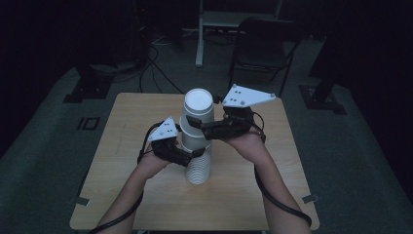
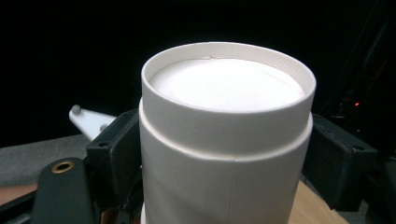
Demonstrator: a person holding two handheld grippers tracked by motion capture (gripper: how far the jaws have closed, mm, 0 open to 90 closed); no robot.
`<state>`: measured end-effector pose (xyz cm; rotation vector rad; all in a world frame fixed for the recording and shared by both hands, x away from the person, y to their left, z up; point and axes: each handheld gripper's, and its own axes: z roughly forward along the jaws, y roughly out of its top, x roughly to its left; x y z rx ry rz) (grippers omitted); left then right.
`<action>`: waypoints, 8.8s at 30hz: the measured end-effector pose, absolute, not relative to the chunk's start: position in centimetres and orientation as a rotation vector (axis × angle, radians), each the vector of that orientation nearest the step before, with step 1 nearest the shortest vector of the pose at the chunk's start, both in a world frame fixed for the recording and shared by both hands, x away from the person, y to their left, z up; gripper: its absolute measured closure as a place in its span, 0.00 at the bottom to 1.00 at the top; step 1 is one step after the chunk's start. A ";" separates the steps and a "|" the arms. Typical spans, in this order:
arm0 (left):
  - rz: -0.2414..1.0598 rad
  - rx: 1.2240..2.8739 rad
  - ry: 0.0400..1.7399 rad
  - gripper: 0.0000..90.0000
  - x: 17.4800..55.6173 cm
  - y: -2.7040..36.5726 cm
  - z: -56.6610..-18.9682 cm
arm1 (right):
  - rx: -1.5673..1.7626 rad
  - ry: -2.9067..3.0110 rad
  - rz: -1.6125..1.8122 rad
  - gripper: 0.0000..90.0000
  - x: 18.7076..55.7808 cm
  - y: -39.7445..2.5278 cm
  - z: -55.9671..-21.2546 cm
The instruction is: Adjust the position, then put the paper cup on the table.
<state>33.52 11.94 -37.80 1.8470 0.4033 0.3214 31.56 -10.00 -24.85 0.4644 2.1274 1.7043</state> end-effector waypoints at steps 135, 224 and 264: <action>0.063 1.780 0.324 0.06 28.3 -3.2 -40.0 | 0.798 1.985 1.598 0.22 26.8 -25.4 -32.6; -0.022 1.773 0.272 0.95 28.7 -4.1 -36.6 | 0.866 2.293 1.479 0.17 27.1 -26.4 -40.3; 0.261 1.754 0.346 0.12 26.0 -0.6 -35.1 | 1.005 2.098 1.593 0.20 27.9 -27.6 -39.9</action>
